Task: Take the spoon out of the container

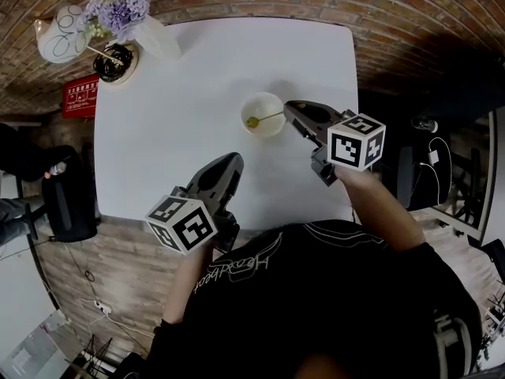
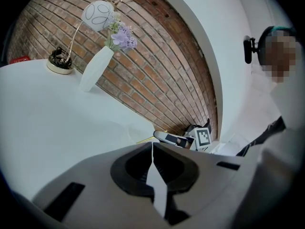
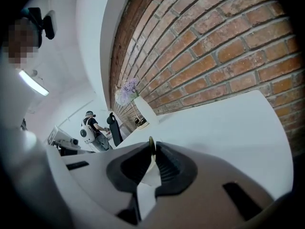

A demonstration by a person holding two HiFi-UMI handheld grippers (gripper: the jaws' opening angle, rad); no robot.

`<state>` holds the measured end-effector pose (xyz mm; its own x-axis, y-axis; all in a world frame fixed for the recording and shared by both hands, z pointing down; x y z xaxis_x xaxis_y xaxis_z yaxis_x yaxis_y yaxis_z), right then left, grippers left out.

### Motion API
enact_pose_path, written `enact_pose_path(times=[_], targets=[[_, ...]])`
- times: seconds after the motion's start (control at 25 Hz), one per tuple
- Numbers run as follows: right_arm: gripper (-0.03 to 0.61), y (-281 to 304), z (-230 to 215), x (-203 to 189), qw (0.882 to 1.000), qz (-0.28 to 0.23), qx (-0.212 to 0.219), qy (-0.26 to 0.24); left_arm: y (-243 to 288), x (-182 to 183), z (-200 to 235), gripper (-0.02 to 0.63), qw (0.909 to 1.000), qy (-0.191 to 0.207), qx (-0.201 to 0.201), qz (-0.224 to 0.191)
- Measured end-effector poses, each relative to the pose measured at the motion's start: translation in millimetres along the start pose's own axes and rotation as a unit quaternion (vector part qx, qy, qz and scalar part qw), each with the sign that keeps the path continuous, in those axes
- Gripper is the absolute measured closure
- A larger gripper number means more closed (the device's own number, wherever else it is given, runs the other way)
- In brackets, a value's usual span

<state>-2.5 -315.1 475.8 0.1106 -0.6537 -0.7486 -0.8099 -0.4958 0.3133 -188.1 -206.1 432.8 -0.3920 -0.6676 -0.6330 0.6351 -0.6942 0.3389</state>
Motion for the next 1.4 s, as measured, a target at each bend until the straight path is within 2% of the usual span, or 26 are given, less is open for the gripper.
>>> enact_pose_path(times=[0.72, 1.04, 1.4], targets=[[0.578, -3.9, 9.6, 4.9, 1.000, -0.010, -0.011, -0.015, -20.3, -6.8, -3.3, 0.604, 0.9999, -0.004, 0.012, -0.009], [0.578, -23.3, 22.5, 14.6, 0.998, -0.046, -0.023, -0.031, -36.7, -13.3, -16.6, 0.604, 0.9998, 0.004, 0.007, -0.019], [0.578, -59.0, 60.1, 32.5, 0.993, -0.099, -0.017, -0.058, -68.1, -18.8, -45.1, 0.604, 0.9988, 0.028, -0.001, -0.041]])
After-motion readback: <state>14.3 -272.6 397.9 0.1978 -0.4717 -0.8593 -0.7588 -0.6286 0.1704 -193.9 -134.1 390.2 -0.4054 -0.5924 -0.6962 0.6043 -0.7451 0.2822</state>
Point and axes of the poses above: the fingertips, and each gripper's own axes: y forward along the fingers, z to its left, x out of its top, the point moved 6 cm from there along -y, backward along the fingers, and after that the axes turned 5 degrees about -z, right-handed, at the moved point
